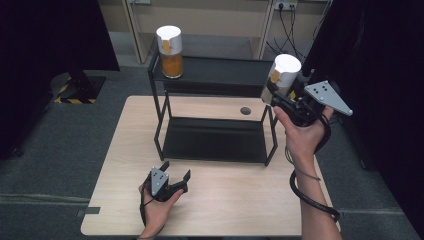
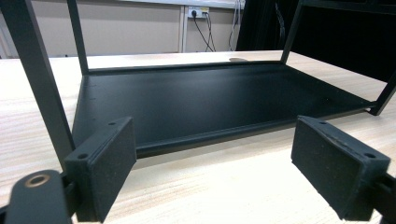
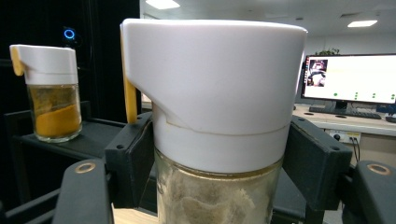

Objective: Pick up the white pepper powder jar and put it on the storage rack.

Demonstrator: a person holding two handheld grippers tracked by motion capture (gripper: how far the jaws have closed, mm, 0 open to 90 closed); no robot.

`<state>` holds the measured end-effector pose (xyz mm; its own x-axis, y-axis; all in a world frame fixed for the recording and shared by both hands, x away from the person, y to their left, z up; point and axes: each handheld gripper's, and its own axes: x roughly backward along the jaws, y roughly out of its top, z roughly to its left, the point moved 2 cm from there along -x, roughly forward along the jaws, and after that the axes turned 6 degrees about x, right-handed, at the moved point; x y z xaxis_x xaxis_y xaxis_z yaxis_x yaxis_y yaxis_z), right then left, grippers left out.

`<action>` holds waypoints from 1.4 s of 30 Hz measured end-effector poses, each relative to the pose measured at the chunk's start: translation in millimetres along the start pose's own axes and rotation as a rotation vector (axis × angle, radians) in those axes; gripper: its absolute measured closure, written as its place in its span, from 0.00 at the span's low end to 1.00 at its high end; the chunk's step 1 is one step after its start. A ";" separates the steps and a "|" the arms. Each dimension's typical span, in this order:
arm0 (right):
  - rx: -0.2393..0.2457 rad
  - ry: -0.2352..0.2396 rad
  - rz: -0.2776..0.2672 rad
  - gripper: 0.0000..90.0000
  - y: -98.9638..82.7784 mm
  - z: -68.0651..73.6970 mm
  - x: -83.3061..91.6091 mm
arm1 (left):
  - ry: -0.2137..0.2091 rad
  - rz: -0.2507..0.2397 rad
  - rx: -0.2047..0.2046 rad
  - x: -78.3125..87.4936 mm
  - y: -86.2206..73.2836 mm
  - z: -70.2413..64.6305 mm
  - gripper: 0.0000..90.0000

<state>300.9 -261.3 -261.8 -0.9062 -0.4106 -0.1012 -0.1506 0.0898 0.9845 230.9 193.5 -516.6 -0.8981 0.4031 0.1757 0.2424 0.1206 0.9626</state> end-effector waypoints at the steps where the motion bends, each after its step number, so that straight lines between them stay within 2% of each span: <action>1: -0.004 -0.001 0.002 0.34 2.2 -0.3 -2.9 | 0.000 0.000 0.000 0.0 0.0 0.0 0.15; 25: -0.001 -0.057 0.049 0.34 26.1 -5.8 -36.2 | -0.003 0.001 0.000 -0.2 0.1 -0.1 0.15; 42: -0.009 -0.106 0.092 0.34 34.1 -13.3 -74.0 | -0.005 0.000 -0.001 -0.4 -0.1 -0.4 0.15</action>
<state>368.1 -239.9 -218.8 -0.9527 -0.3028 -0.0248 -0.0622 0.1145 0.9915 231.1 192.9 -516.7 -0.8963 0.4075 0.1751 0.2423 0.1192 0.9629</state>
